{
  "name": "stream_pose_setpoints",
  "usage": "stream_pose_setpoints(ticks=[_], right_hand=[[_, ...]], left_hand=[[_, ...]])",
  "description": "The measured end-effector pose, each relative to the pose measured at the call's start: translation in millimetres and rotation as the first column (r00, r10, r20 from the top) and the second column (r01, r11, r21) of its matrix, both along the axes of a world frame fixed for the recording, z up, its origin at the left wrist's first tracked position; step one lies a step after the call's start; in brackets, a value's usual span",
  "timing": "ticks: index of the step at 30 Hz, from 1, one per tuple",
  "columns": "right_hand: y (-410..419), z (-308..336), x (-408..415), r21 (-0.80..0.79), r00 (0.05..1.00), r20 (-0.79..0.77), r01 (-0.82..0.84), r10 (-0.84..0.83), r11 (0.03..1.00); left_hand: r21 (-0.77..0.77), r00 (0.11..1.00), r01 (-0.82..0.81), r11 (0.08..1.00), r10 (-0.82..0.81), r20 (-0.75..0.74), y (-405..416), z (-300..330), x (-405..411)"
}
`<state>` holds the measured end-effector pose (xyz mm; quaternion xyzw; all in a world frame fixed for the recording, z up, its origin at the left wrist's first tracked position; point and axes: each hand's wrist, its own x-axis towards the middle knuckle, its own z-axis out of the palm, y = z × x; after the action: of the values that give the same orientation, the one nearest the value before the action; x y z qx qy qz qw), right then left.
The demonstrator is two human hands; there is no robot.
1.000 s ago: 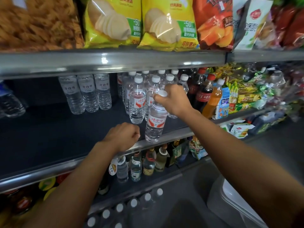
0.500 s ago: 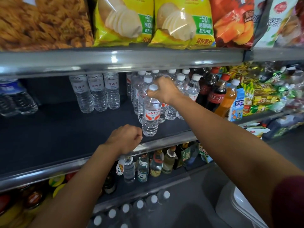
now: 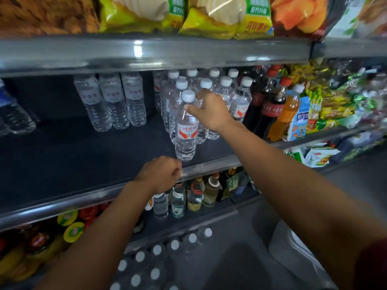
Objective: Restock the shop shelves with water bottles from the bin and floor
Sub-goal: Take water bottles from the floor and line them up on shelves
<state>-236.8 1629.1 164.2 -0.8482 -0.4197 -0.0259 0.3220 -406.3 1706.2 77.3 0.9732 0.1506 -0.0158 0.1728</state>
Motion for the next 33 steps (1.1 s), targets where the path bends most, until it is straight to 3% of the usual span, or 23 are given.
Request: stream_pose_setpoints(ticks=[7,13,16,24,30,33], right_hand=[[-82.8,-93.8,-41.4,0.074,0.995,-0.053,0.088,-0.084,0.993],[-152.0,-220.7,-91.5,-0.277,0.906,-0.395,0.040,-0.151,0.960],[-178.1,-272.2,-111.8,-0.411,0.842,-0.489,0.008,-0.228,0.911],[-210.6,-356.7,-112.0,-0.650,0.841,-0.456,-0.093,-0.290,0.754],[-200.6,-397.7,-83.2,-0.694,0.872,-0.437,-0.169,-0.223,0.699],[-183.6,-412.4,-65.7,-0.677,0.887,-0.420,-0.163,-0.195,0.717]], left_hand=[[-0.127,0.986,0.094,0.987,-0.111,-0.128,-41.3,-71.3,-7.4],[-0.234,0.917,0.137,0.963,-0.212,-0.337,-91.4,-160.2,-20.3],[-0.250,0.875,0.094,0.964,-0.199,-0.442,-112.5,-201.3,-32.1],[-0.302,0.759,0.012,0.953,-0.205,-0.617,-156.2,-279.4,-48.3],[-0.327,0.700,-0.017,0.945,-0.223,-0.679,-172.9,-327.2,-45.5],[-0.341,0.670,-0.036,0.939,-0.231,-0.706,-176.1,-348.7,-43.8]])
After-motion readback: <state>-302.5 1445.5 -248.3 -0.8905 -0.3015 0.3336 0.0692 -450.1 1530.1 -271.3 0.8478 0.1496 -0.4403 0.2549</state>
